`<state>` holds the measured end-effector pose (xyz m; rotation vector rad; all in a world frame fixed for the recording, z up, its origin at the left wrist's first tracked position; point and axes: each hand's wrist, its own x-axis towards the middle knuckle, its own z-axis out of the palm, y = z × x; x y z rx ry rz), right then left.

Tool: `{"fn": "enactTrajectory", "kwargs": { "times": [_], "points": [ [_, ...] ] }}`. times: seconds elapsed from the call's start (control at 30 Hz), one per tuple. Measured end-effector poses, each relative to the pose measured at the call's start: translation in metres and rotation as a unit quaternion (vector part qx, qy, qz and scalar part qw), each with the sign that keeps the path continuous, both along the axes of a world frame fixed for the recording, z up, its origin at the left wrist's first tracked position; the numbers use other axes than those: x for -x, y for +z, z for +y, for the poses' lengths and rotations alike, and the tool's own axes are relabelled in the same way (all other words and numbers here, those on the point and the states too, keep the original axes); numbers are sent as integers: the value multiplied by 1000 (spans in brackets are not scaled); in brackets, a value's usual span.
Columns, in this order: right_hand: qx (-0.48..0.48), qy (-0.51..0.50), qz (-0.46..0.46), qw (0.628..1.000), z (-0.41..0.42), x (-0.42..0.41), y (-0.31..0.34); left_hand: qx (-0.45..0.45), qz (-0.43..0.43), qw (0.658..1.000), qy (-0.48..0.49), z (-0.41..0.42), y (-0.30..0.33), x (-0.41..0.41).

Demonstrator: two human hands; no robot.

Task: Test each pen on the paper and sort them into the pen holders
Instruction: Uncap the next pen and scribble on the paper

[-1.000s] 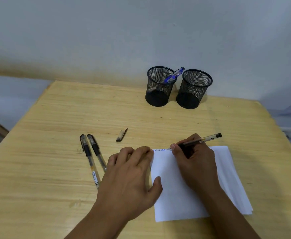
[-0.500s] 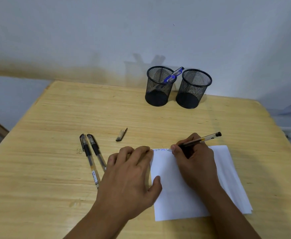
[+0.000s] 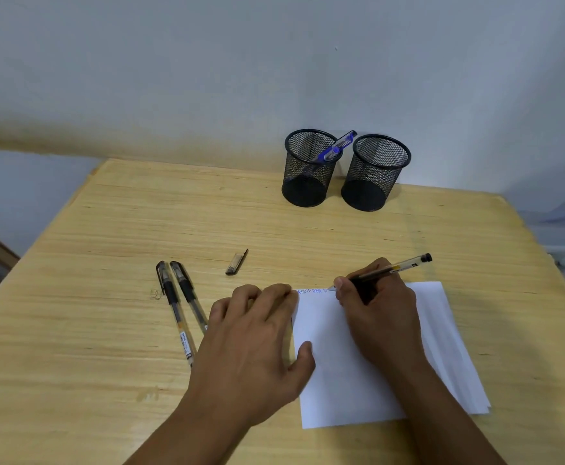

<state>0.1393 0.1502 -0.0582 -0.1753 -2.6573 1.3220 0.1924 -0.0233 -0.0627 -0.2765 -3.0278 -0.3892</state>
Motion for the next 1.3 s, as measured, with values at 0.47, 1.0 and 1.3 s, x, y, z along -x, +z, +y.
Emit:
{"fn": "enactTrajectory", "kwargs": {
  "times": [0.47,1.0,1.3],
  "points": [
    [9,2,-8,1000,-1,-1,1,-4,12,1000,0,0,-1,0],
    [14,-11,-21,1000,-2,-1,2,-2,1,1000,1,0,1,0],
    [11,-3,7,1000,-3,-2,1,-3,-4,1000,0,0,1,0]
  ]
}}
